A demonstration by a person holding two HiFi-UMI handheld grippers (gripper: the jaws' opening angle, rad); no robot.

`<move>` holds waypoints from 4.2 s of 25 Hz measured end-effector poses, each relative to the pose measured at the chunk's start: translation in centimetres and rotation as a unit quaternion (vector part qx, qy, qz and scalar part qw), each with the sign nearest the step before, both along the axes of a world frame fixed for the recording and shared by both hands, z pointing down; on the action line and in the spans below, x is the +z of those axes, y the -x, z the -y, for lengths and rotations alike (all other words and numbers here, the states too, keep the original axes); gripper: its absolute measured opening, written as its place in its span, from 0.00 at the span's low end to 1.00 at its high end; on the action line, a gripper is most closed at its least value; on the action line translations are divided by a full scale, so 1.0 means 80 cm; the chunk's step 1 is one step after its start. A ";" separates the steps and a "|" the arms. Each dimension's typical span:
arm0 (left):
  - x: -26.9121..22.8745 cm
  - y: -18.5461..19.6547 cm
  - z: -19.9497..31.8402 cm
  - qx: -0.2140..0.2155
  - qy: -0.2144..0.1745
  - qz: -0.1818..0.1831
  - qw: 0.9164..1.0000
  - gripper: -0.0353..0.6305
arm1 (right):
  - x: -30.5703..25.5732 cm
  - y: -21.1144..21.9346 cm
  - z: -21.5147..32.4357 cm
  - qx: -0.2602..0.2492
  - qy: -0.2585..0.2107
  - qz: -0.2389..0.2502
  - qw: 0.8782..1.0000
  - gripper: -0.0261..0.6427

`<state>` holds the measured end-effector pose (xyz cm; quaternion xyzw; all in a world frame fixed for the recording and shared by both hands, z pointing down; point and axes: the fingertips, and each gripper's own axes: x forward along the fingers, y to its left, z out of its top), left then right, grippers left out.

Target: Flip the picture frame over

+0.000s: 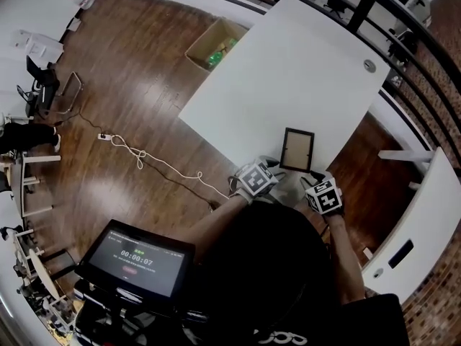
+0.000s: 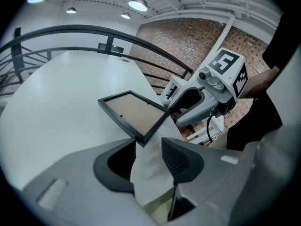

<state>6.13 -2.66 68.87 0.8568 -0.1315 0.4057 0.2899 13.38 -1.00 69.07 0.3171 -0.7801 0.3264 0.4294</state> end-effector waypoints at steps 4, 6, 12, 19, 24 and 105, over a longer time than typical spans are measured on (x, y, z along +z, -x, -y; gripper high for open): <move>-0.013 0.000 -0.010 -0.002 -0.009 -0.004 1.000 0.31 | -0.013 0.000 -0.009 0.001 -0.012 0.002 1.000 0.24; -0.021 0.001 -0.015 -0.004 -0.013 -0.007 1.000 0.31 | -0.020 0.001 -0.015 0.001 -0.016 0.004 1.000 0.24; -0.039 0.005 -0.032 -0.002 -0.031 -0.010 0.999 0.31 | -0.038 0.004 -0.026 0.000 -0.032 0.005 0.999 0.24; -0.063 0.007 -0.045 -0.016 -0.042 -0.018 0.999 0.32 | -0.063 0.006 -0.035 -0.005 -0.046 0.007 0.999 0.24; -0.075 0.011 -0.058 -0.020 -0.047 -0.024 0.998 0.32 | -0.075 0.011 -0.044 -0.005 -0.060 0.012 0.998 0.24; -0.093 0.018 0.057 -0.039 -0.058 -0.065 0.995 0.30 | -0.092 0.015 0.064 0.019 -0.084 0.010 0.996 0.24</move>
